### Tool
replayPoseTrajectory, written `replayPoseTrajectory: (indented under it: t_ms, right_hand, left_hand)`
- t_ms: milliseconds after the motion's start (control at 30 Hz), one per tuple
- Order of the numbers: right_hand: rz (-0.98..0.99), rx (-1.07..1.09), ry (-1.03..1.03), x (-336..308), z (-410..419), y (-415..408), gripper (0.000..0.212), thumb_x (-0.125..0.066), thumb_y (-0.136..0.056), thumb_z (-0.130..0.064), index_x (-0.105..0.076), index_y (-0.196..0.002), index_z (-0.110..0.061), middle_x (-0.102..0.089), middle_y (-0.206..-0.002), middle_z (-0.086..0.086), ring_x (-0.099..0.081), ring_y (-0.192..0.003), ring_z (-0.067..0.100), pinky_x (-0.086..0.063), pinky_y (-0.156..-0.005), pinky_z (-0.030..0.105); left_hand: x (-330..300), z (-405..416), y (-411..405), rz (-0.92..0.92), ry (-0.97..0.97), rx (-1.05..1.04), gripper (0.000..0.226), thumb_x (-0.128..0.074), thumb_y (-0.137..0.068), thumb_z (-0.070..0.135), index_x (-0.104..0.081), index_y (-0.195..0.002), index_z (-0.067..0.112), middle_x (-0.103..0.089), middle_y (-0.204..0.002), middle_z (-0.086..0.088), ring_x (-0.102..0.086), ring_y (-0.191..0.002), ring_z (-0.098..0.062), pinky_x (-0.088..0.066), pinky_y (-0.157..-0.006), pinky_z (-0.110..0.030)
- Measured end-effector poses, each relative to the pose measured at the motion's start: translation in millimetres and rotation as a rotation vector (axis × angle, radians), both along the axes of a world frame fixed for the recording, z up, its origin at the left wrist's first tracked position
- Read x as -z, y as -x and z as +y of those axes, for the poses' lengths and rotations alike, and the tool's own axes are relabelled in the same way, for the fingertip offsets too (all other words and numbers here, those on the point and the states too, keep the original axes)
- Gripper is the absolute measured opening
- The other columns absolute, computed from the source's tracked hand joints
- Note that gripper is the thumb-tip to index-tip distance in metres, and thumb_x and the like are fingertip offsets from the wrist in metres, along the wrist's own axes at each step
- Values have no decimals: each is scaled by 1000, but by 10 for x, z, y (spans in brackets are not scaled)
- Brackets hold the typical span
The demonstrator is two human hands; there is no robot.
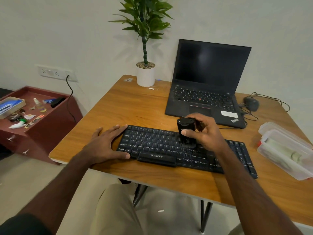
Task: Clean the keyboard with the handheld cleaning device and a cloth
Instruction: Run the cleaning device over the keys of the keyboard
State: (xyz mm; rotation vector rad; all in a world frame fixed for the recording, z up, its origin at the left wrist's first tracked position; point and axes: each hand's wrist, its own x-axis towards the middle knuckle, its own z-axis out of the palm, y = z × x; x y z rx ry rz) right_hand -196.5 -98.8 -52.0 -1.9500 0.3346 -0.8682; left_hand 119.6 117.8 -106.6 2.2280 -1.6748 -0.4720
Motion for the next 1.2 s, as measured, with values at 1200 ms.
replayPoseTrajectory:
  t_ms: [1200]
  right_hand:
    - [42, -2, -63, 122, 14, 19, 39, -82, -76, -29, -71, -106, -8, -71, -96, 6, -67, -85, 32, -57, -71, 38]
  left_hand:
    - [-53, 14, 46, -4, -7, -1, 125, -45, -49, 104, -6, -156, 51, -15, -167, 5, -11, -152, -9, 9, -124, -45]
